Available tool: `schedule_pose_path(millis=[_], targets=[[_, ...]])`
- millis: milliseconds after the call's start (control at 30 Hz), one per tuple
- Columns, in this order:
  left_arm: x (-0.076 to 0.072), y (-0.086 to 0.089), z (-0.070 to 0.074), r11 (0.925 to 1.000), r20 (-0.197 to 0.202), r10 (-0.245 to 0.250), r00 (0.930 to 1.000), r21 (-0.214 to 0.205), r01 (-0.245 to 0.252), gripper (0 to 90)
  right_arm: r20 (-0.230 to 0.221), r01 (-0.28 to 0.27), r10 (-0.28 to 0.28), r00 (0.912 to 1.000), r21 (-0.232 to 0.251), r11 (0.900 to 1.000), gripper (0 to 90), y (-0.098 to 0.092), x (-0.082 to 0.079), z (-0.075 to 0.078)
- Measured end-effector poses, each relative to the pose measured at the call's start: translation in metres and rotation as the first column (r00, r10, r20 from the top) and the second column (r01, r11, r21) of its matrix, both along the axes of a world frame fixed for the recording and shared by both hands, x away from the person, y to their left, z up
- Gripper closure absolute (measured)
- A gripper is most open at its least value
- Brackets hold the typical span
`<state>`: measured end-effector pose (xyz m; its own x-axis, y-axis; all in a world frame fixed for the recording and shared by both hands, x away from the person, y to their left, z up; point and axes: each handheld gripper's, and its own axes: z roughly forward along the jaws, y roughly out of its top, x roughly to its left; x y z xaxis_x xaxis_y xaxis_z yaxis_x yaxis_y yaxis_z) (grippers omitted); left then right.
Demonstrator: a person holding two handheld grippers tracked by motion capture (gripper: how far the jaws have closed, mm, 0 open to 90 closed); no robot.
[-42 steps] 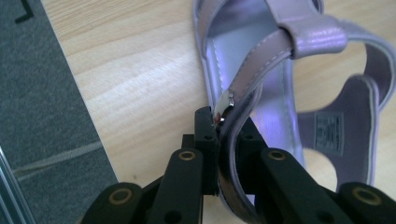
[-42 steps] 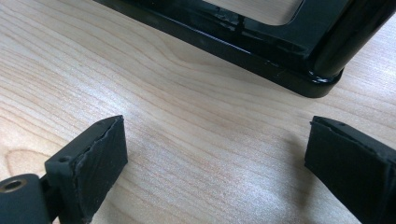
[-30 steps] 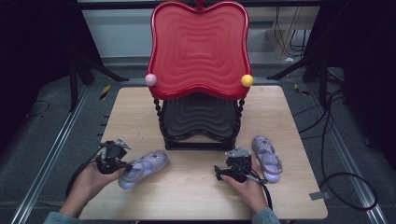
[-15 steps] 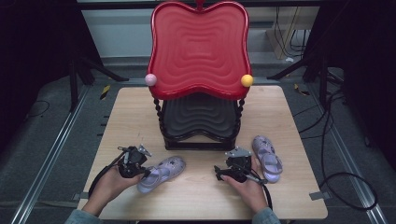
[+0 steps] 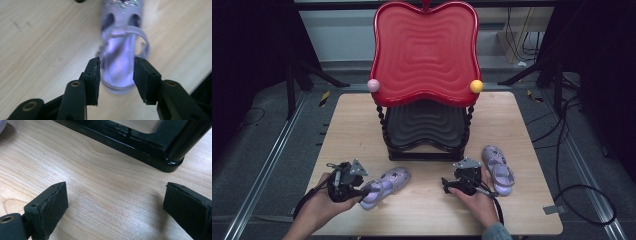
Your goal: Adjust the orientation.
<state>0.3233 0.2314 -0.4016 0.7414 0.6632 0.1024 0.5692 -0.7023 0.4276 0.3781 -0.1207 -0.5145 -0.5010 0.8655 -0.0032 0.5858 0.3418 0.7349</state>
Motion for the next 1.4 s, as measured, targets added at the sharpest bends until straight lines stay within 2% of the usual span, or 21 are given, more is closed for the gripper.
schedule_pose_path(millis=[100,200,267,333,500,567,633,933,1067,1167,1267,1400], targets=[[-0.008,-0.010,-0.001,0.9995,-0.002,-0.030,0.9995,0.010,0.030,54.7,-0.001,0.001,-0.001,1.0000,0.001,1.0000,5.9,0.000,0.000,0.000],[-0.008,-0.020,-0.005,0.9982,-0.013,-0.058,0.9983,0.017,0.058,51.8,-0.001,0.002,-0.002,1.0000,0.002,1.0000,5.9,0.000,0.000,0.000],[-0.004,-0.024,-0.013,0.9986,-0.022,-0.041,0.9989,0.033,0.042,50.1,-0.001,0.001,-0.001,1.0000,0.001,1.0000,5.9,0.000,0.000,0.000],[0.001,-0.029,-0.027,0.9980,-0.059,-0.038,0.9975,0.048,0.041,50.9,-0.001,-0.001,0.001,1.0000,0.001,1.0000,5.9,0.000,0.000,0.000],[0.005,-0.032,-0.039,0.9962,-0.090,-0.039,0.9952,0.074,0.045,56.8,-0.002,-0.002,0.002,1.0000,-0.001,1.0000,5.9,0.000,0.000,0.000],[0.007,-0.033,-0.041,0.9964,-0.106,-0.045,0.9934,0.067,0.052,62.3,-0.002,-0.003,0.003,1.0000,-0.001,1.0000,5.9,0.000,0.000,0.000],[0.009,-0.033,-0.042,0.9951,-0.116,-0.049,0.9920,0.080,0.059,66.8,-0.002,-0.003,0.003,1.0000,-0.001,1.0000,5.9,0.000,0.000,0.000],[0.013,-0.036,-0.049,0.9935,-0.158,-0.068,0.9851,0.080,0.081,83.0,-0.002,-0.006,0.006,1.0000,-0.001,1.0000,5.9,-0.001,0.000,0.000],[0.014,-0.034,-0.048,0.9944,-0.163,-0.064,0.9845,0.072,0.076,84.9,-0.001,-0.007,0.007,1.0000,0.001,1.0000,5.9,-0.001,0.000,0.000],[0.016,-0.029,-0.046,0.9972,-0.171,-0.060,0.9835,0.034,0.067,85.8,0.000,-0.008,0.008,1.0000,0.000,1.0000,5.9,-0.001,0.000,0.000],[0.019,-0.021,-0.042,0.9982,-0.178,-0.055,0.9825,-0.032,0.050,86.2,0.000,-0.009,0.009,1.0000,0.000,1.0000,5.9,-0.001,0.000,0.000],[0.020,-0.014,-0.035,0.9892,-0.189,-0.070,0.9794,-0.140,0.043,86.2,-0.001,-0.012,0.012,0.9999,0.001,0.9999,5.9,-0.001,0.000,0.000]])
